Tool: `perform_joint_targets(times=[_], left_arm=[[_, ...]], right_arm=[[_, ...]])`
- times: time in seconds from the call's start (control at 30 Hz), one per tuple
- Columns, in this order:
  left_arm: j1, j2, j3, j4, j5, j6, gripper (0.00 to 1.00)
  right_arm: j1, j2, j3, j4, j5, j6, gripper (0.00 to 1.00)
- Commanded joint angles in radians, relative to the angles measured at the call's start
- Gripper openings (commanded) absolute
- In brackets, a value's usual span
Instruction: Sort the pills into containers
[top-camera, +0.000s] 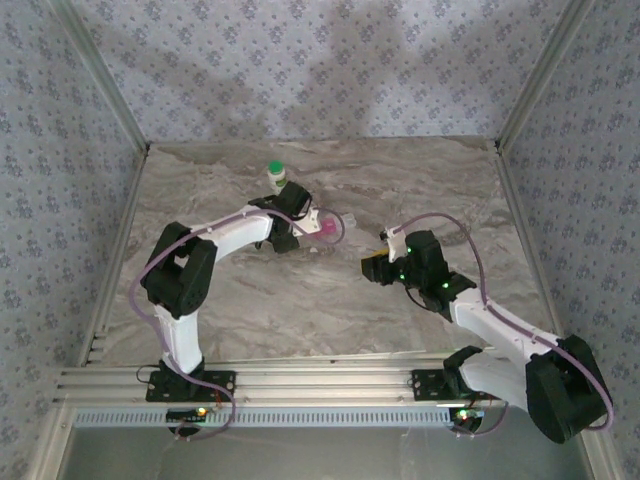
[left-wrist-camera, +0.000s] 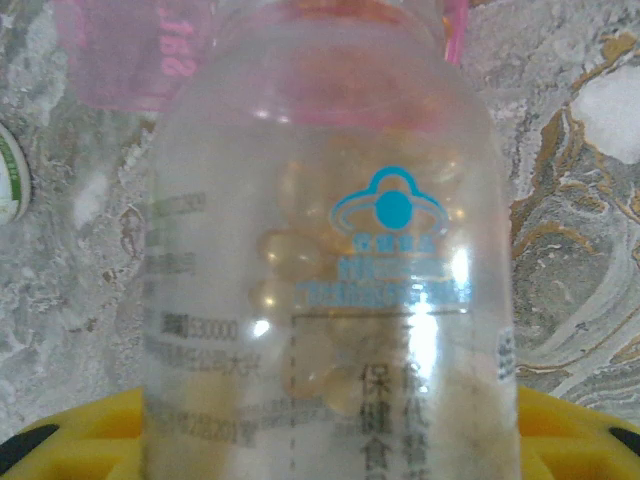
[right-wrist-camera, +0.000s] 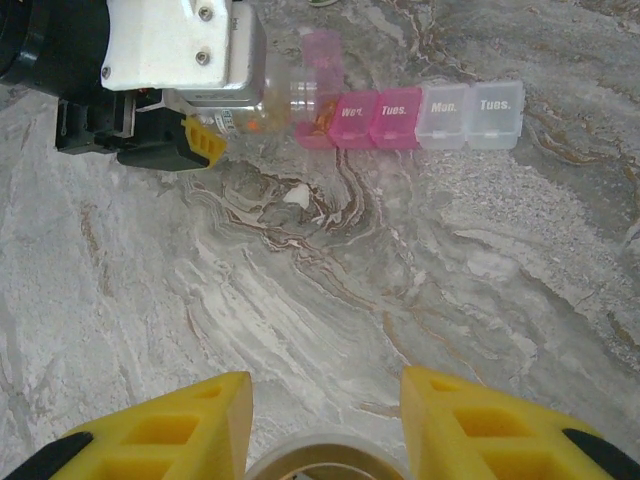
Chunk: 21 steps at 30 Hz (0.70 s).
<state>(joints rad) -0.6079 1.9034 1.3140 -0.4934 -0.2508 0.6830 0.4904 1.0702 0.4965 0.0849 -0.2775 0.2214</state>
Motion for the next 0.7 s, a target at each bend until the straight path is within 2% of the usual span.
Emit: perform_joint_targets(times=[0.0,0.17,0.43,0.57,0.67], left_arm=[[0.004,-0.063,-0.035,0.03,0.014,-0.026,0.0],[0.007,-0.123,-0.11,0.102,0.019,-0.063,0.0],[0.004,-0.285,-0.297,0.326,0.088,-0.205,0.0],[-0.01,-0.414,-0.474,0.547,0.161,-0.327,0.0],[-0.068,-0.563,-0.596,0.707,0.196,-0.391,0.0]], right_arm=[[0.001,0.011,0.04,-0.017,-0.017,0.001,0.0],[0.002,0.022,0.046,-0.02,-0.026,0.0,0.0],[0.007,0.041,0.05,-0.015,-0.028,-0.013,0.0],[0.007,0.045,0.066,-0.028,-0.078,-0.015,0.0],[0.002,0.019,0.162,-0.182,-0.173,0.012,0.0]])
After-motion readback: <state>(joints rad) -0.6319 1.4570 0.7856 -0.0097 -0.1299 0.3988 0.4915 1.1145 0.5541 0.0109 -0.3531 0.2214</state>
